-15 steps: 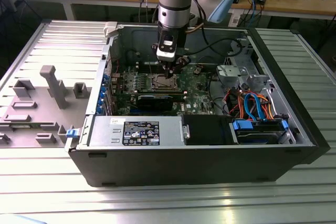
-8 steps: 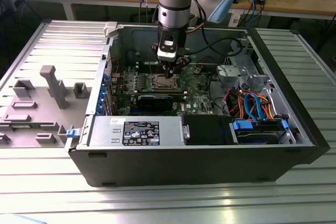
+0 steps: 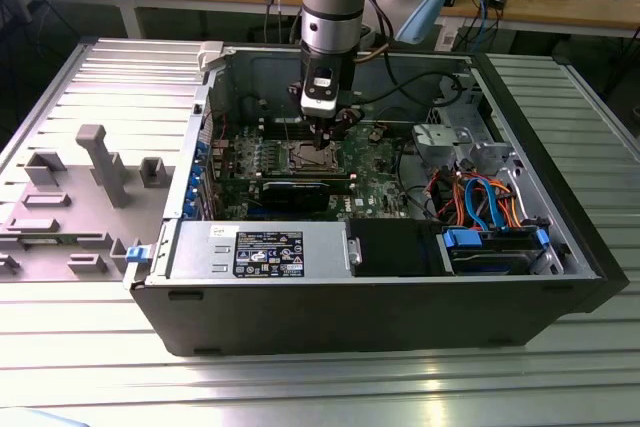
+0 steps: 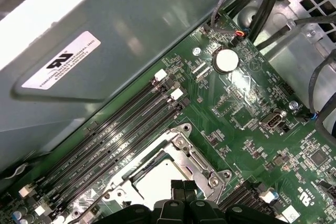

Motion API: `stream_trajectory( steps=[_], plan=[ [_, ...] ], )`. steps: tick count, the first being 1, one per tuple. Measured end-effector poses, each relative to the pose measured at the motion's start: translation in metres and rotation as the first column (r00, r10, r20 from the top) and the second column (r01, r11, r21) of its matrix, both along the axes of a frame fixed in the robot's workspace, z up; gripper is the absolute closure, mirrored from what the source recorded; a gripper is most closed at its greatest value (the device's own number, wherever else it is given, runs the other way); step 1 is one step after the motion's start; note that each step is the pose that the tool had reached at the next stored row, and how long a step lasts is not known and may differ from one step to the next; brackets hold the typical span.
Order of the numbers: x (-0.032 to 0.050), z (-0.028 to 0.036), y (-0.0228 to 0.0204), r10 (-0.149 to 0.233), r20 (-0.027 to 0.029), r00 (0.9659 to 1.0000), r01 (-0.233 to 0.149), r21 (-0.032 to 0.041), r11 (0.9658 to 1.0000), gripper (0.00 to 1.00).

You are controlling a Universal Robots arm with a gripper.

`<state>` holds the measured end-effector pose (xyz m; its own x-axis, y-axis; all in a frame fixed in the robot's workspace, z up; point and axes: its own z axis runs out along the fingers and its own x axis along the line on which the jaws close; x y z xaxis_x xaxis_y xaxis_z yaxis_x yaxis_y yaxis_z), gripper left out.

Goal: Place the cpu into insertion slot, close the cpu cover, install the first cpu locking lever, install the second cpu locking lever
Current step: 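Install the first cpu locking lever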

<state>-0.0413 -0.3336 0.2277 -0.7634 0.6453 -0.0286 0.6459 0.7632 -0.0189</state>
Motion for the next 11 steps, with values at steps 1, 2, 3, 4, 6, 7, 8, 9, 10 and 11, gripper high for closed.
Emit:
stream_trajectory(
  steps=[1,2,3,4,6,7,8,9,10,11],
  plan=[
    [0.0,0.0,0.0,0.002,0.0,1.0,-0.002,0.0,1.0,0.89],
    [0.0,0.0,0.0,0.003,0.0,1.0,-0.003,0.0,1.0,0.89],
    [0.0,0.0,0.0,0.006,0.0,1.0,-0.006,0.0,1.0,0.89],
    [0.0,0.0,0.0,0.007,0.0,1.0,-0.007,0.0,1.0,0.89],
    [0.0,0.0,0.0,0.01,0.0,0.9999,-0.01,0.0,0.9999,0.89],
    [0.0,0.0,0.0,0.013,0.0,0.9999,-0.013,0.0,0.9999,0.89],
    [0.0,0.0,0.0,0.014,0.0,0.9999,-0.014,0.0,0.9999,0.89],
    [0.0,0.0,0.0,0.016,0.0,0.9999,-0.016,0.0,0.9999,0.89],
    [0.0,0.0,0.0,0.018,0.0,0.9998,-0.018,0.0,0.9998,0.89],
    [0.0,0.0,0.0,0.019,0.0,0.9998,-0.019,-0.0001,0.9998,0.89]
  ],
)
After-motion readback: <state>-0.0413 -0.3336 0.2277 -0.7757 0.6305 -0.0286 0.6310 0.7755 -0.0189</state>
